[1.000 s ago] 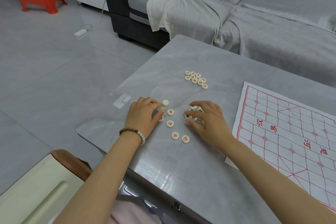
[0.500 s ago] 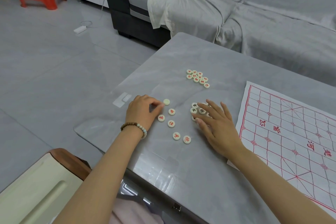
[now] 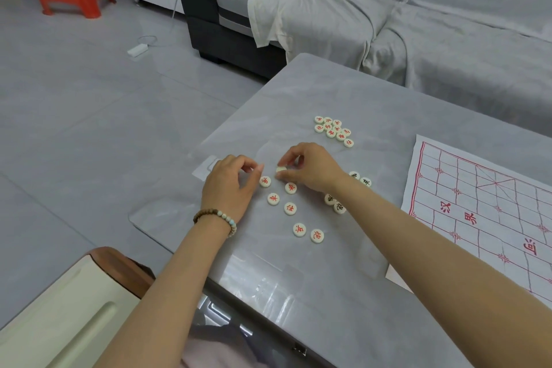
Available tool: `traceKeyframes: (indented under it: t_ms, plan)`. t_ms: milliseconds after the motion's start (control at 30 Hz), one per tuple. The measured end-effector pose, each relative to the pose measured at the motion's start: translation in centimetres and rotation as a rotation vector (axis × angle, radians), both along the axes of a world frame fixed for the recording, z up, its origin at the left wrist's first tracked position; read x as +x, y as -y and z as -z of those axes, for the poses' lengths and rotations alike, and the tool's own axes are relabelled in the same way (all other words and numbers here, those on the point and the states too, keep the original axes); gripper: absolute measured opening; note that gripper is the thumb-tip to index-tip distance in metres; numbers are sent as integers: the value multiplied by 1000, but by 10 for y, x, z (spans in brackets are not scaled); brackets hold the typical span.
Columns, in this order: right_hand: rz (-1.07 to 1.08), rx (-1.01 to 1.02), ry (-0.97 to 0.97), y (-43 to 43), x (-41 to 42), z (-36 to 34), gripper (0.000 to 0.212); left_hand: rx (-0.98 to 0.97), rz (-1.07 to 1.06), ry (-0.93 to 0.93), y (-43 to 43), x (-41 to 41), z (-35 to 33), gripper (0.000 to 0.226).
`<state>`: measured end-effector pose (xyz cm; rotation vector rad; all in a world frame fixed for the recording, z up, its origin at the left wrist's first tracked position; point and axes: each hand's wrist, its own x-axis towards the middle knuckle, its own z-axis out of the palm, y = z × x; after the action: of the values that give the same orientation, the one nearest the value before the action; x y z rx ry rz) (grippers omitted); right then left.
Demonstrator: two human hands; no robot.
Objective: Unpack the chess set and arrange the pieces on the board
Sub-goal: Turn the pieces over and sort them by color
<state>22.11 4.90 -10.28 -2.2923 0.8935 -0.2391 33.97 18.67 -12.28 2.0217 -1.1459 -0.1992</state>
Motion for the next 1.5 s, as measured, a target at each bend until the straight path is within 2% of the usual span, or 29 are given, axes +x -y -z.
traceKeyframes:
  t_ms: [167, 333, 467, 533, 600, 667, 800, 867, 967, 1033, 1100, 1167, 1300, 1400, 1500]
  plan:
    - [92, 32, 43, 5, 4, 4, 24, -3, -10, -9, 0, 2, 0, 13]
    - [150, -172, -18, 8, 4, 4, 22, 13, -24, 3, 3, 2, 1, 17]
    - [89, -180, 114, 5, -10, 4, 15, 40, 24, 3, 3, 1, 3, 15]
    - [-36, -200, 134, 3, -19, 3, 21, 37, 40, 9, 4, 0, 4, 16]
    - [-198, -215, 23, -2, -25, 1, 34, 59, 60, 10, 4, -3, 4, 22]
    - [-273, -226, -123, -6, -34, 0, 45, 84, 99, -20, 2, -6, 2, 31]
    - [-282, -337, -234, -6, -71, 0, 55, 125, 237, -155, 0, -14, -4, 39]
    - [-283, -377, -270, -7, -91, 0, 61, 145, 329, -279, -1, -21, -4, 41]
    - [-235, -422, -257, -17, -111, -2, 74, 164, 424, -390, 0, -29, -3, 44]
    - [-257, -417, -164, -33, -113, -1, 75, 131, 395, -395, -1, -28, -3, 45]
    - [-364, -431, -140, -54, -106, 5, 66, 34, 277, -365, -2, -22, -7, 44]
    - [-442, -468, -160, -69, -92, 16, 62, -61, 140, -308, -6, -12, -11, 43]
    - [-433, -424, -237, -76, -56, 22, 70, -147, -50, -244, -19, 12, -14, 42]
    - [-418, -419, -236, -70, -30, 26, 74, -187, -112, -259, -25, 19, -11, 42]
    - [-406, -432, -244, -56, -9, 27, 57, -189, -102, -244, -22, 18, -8, 41]
